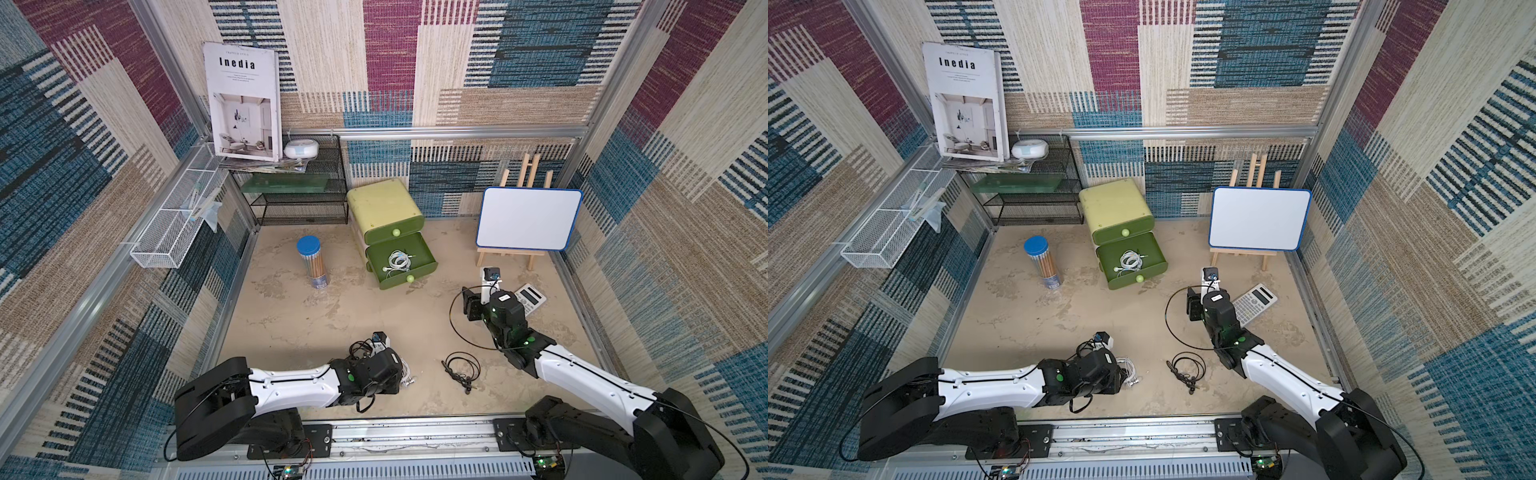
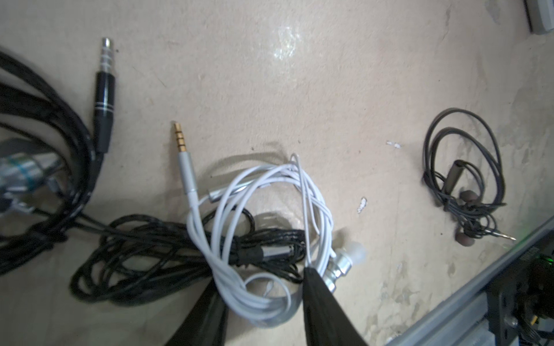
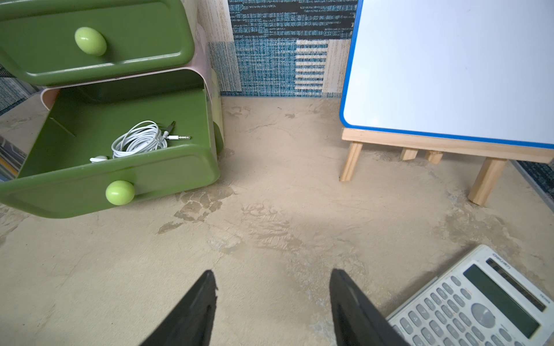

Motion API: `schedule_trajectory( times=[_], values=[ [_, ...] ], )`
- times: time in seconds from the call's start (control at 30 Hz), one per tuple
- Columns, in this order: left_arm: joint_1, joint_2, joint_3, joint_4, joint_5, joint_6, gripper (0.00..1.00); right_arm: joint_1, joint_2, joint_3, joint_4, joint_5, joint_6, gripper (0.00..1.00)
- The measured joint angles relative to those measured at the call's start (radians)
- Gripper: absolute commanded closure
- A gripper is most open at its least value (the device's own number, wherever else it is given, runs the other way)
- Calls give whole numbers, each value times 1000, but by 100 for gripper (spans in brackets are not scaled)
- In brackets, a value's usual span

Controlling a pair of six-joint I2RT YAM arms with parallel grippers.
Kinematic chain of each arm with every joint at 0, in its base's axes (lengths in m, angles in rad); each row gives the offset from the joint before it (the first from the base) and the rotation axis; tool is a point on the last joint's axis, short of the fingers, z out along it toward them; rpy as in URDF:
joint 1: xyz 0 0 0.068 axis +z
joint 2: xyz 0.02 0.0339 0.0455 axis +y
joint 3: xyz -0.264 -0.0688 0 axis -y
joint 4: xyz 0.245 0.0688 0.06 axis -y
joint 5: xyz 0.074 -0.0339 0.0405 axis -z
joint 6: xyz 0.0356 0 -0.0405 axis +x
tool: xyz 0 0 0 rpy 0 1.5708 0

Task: Place the wired earphones into the drawer by color
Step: Pick up the wired earphones from the center of the board.

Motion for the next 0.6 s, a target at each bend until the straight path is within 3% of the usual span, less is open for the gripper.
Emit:
schedule_trajectory(
  times=[0.3,0.43,0.6],
  values=[
    [0,6,13,1,6,2,81,0,-5,-2,0,0,0,36],
    [0,6,20,-1,12,9,82,0,-5,-2,0,0,0,36],
    [0,7,32,-5,18,18,91,0,-5,-2,0,0,0,36]
  ],
)
